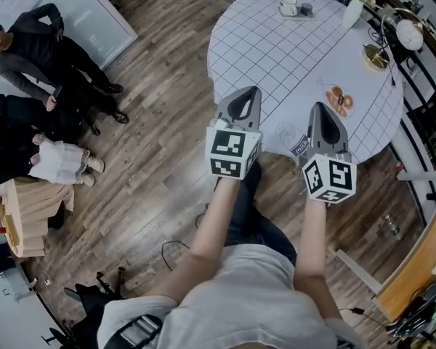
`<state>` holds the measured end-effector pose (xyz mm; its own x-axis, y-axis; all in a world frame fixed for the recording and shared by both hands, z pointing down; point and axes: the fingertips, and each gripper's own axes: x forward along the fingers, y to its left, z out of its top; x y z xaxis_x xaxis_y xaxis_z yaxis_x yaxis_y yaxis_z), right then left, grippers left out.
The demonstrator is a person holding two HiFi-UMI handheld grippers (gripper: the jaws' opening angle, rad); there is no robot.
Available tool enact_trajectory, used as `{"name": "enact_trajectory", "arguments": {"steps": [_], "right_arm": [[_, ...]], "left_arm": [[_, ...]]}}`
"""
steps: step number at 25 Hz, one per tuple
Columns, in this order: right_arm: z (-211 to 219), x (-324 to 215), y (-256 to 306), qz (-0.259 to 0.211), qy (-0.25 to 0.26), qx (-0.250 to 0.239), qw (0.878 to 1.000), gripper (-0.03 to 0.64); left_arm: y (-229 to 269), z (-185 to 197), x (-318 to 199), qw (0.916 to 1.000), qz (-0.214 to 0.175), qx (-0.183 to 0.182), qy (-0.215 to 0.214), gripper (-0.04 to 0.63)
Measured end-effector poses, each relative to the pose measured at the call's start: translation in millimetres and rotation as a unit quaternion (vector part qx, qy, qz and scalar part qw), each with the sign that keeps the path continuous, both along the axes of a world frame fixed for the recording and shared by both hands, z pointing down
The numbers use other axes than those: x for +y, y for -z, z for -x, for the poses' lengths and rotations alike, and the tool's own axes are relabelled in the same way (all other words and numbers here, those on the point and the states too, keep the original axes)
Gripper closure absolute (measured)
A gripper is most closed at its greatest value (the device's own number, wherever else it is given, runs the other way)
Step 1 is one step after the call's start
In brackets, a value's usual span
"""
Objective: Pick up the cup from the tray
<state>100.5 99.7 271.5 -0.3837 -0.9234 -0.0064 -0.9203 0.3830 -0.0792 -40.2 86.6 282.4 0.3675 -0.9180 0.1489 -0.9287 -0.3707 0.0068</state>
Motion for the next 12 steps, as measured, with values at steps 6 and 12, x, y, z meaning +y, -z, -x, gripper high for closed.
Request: {"name": "enact_trajectory", "arguments": {"steps": [6, 12], "right_arm": [[-3, -46, -7, 0.006, -0.015, 0.003, 1.0, 0.607], [1, -110, -10, 0.009, -0.026, 0.008, 1.0, 0.607]], "left_arm": [[-7, -4, -51, 0.9999, 0.004, 0.003, -0.015, 0.591], [-12, 2, -117, 0.9996, 0.008, 0.002, -0.028, 0.59]]}}
